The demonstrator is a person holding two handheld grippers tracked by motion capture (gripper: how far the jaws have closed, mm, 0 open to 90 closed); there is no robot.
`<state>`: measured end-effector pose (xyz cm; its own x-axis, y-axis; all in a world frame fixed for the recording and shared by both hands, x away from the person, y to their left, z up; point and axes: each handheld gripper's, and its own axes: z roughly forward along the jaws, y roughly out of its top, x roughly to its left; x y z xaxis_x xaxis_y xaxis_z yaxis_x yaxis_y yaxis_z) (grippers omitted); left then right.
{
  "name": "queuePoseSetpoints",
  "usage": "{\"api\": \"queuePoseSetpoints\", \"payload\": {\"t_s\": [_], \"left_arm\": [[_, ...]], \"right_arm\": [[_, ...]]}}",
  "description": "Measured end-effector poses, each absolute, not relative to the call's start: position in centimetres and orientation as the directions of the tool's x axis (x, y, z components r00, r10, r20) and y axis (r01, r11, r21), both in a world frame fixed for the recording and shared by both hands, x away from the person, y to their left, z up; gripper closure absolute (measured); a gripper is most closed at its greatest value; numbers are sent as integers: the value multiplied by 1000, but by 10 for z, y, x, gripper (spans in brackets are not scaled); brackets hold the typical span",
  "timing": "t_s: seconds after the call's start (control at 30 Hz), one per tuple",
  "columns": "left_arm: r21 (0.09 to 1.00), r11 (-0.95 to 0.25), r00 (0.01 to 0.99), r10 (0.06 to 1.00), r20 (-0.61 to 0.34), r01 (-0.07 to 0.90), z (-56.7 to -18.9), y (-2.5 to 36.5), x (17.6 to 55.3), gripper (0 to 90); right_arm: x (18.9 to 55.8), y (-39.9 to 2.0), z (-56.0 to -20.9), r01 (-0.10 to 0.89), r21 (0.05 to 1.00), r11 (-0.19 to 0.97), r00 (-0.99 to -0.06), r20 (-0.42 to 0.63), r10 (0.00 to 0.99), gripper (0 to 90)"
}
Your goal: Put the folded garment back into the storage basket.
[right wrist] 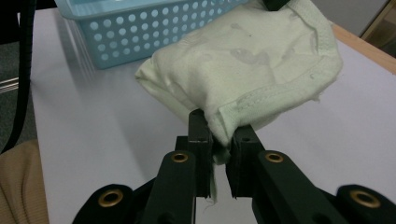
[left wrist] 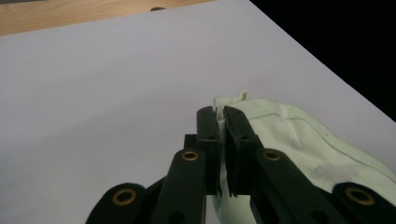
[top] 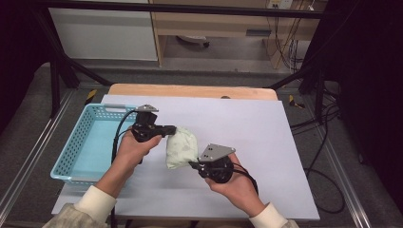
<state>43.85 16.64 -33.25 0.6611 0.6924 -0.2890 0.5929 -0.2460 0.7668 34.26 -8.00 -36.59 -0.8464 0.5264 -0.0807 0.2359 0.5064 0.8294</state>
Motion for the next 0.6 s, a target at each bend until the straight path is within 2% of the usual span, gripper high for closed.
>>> {"api": "queuePoseSetpoints", "payload": {"t_s": [0.6], "left_arm": [[769,-240,655,700,-286,592,-320,177,445,858]], "right_arm": [[358,-64,-359,227,833,504,-853,-79,515,822]]}}
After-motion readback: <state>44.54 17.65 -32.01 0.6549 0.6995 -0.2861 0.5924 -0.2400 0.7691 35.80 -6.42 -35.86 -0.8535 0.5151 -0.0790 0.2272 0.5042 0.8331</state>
